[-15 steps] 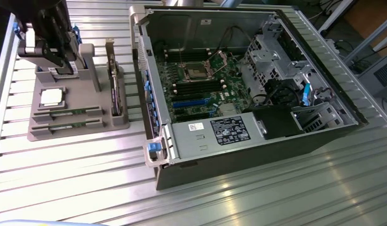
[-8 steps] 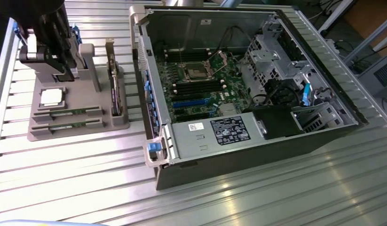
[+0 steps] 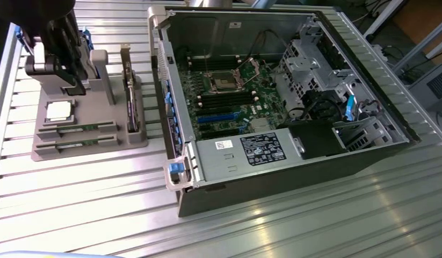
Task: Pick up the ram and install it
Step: 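Pick up the ram and move it above insertion slot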
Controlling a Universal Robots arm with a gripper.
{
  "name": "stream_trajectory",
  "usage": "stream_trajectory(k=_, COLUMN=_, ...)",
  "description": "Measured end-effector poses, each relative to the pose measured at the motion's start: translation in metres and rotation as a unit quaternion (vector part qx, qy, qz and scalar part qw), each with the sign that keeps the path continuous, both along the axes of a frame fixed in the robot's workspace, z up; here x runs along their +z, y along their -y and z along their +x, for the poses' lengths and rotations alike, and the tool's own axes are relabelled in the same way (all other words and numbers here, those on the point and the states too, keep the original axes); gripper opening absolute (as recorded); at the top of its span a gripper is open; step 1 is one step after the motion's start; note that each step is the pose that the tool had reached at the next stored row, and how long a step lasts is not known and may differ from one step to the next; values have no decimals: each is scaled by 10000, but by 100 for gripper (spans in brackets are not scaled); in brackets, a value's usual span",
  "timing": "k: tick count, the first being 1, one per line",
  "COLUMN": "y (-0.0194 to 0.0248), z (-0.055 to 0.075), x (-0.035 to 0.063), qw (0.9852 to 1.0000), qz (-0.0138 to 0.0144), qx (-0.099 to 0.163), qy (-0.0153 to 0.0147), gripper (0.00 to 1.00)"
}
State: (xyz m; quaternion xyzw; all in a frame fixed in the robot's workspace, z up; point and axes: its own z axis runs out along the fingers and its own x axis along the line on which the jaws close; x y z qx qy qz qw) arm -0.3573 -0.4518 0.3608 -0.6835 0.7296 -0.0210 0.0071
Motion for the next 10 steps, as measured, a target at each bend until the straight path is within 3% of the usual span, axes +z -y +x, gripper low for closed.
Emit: stream_trajectory(k=10, y=7, z=0, x=-40, qw=10000, qz=-4, qx=8, qy=0, gripper=36)
